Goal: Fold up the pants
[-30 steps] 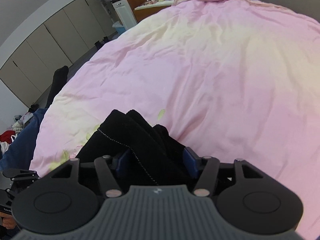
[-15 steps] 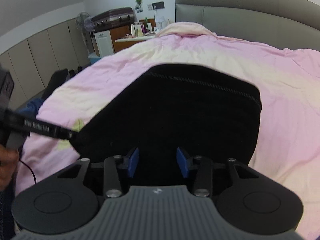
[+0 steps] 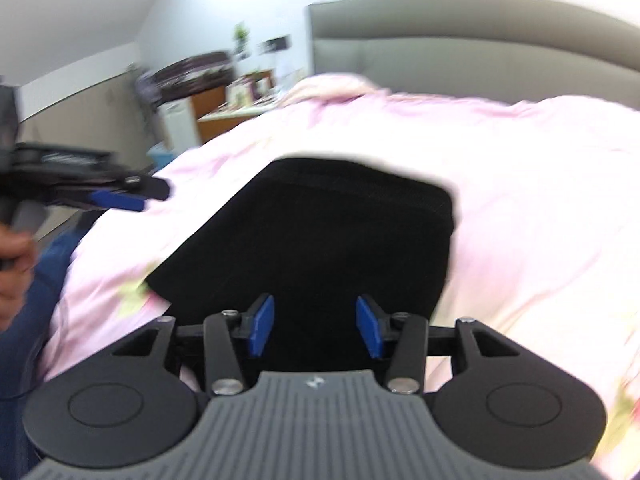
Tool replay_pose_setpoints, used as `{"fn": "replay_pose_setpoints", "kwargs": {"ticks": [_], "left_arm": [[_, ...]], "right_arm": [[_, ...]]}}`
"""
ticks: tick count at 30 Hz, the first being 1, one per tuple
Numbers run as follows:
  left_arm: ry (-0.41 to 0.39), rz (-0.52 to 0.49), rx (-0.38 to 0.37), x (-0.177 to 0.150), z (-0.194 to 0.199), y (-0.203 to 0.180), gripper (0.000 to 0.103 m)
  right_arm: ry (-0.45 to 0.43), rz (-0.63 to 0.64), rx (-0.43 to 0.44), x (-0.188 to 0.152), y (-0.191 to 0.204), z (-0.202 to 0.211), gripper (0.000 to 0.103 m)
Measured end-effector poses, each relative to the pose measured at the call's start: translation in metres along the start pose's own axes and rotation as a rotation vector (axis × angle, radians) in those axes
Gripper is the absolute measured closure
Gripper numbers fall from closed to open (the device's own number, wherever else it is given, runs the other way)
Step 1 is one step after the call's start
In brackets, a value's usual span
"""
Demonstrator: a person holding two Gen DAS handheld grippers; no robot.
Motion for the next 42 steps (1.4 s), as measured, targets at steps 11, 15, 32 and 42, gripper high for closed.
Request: {"fn": "replay_pose_setpoints", "kwargs": {"ticks": [11, 15, 32, 42], "left_arm": [[0.159, -0.151, -0.015, 0.035, -0.108, -0.01, 0.019], [0.206, -0.16, 0.03, 0.036, -0.133, 0.006, 0.02], [0.244, -0.116, 0.087, 0.025, -0.157, 0.037, 0.012], [0.206, -0.09, 0.048, 0.026, -0.112, 0.029, 0.015]], "right_arm": [[0.015, -0.12, -0.096, 0.07, -0.028, -0.087, 0.059], [0.043, -0.125, -0.095, 0.08, -0.031, -0.121, 0.059], [0.292, -0.316, -0.123, 0.064, -0.059, -0.235, 0.067], [0.063, -0.426, -0.065, 0.062, -0.083, -0.139, 0.055]]}}
Point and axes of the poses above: each gripper's, at about its wrist camera, not at the fingertips, and z roughly against the way its jaws point, y to its left, x to its top, the point moved 3 cm from there along -z, roughly the way its jaws point, and after that the axes turned 14 degrees about -x, right-handed, at the moved point
